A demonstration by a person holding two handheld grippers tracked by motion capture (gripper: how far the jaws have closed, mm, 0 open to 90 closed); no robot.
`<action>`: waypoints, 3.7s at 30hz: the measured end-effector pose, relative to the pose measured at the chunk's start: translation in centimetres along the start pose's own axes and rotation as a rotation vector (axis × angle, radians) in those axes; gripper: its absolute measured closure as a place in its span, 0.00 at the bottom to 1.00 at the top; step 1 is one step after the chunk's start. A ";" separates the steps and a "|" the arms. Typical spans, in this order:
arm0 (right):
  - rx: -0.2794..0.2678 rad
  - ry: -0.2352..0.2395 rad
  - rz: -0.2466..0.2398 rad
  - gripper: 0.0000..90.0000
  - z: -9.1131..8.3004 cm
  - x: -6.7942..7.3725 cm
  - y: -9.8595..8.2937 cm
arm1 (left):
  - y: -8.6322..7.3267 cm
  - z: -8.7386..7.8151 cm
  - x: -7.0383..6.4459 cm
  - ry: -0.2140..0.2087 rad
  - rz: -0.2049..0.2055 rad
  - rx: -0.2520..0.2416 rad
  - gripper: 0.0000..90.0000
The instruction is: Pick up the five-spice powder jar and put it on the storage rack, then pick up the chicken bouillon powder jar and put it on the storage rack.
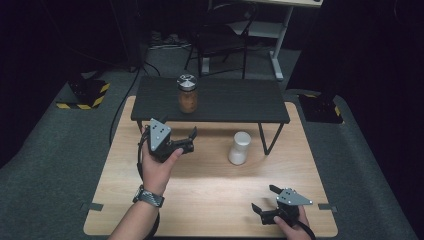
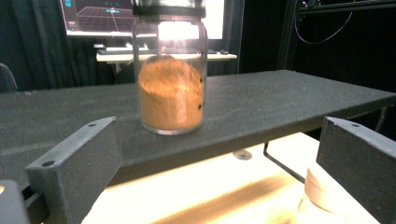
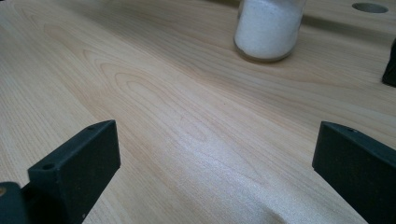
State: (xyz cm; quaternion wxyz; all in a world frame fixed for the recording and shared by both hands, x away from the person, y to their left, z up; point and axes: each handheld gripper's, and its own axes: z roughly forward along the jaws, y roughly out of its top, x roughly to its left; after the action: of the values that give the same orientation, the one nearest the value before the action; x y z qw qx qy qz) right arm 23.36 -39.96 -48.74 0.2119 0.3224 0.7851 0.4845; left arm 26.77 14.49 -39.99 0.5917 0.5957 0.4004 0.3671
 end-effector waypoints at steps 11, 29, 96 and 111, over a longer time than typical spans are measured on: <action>-0.002 0.000 0.000 0.00 0.0 0.0 0.0 | -2.7 -1.3 -0.3 -0.017 -0.020 0.022 0.00; -0.003 0.005 -0.006 0.00 -0.1 0.0 -0.1 | -7.4 -5.0 -1.1 -0.054 -0.011 0.122 0.00; 0.006 -0.006 0.022 0.00 -0.1 0.1 0.0 | -10.4 -5.3 -1.7 -0.103 0.073 0.377 0.00; 0.003 -0.004 0.030 0.00 -0.1 0.1 0.0 | -10.3 -5.3 -1.7 -0.107 0.075 0.377 0.00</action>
State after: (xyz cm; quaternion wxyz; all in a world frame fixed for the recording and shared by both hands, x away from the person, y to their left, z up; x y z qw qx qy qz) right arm 23.21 -39.93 -48.73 0.2058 0.3355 0.7804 0.4858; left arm 20.77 14.90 -50.10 0.4763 0.7289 0.4076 0.2753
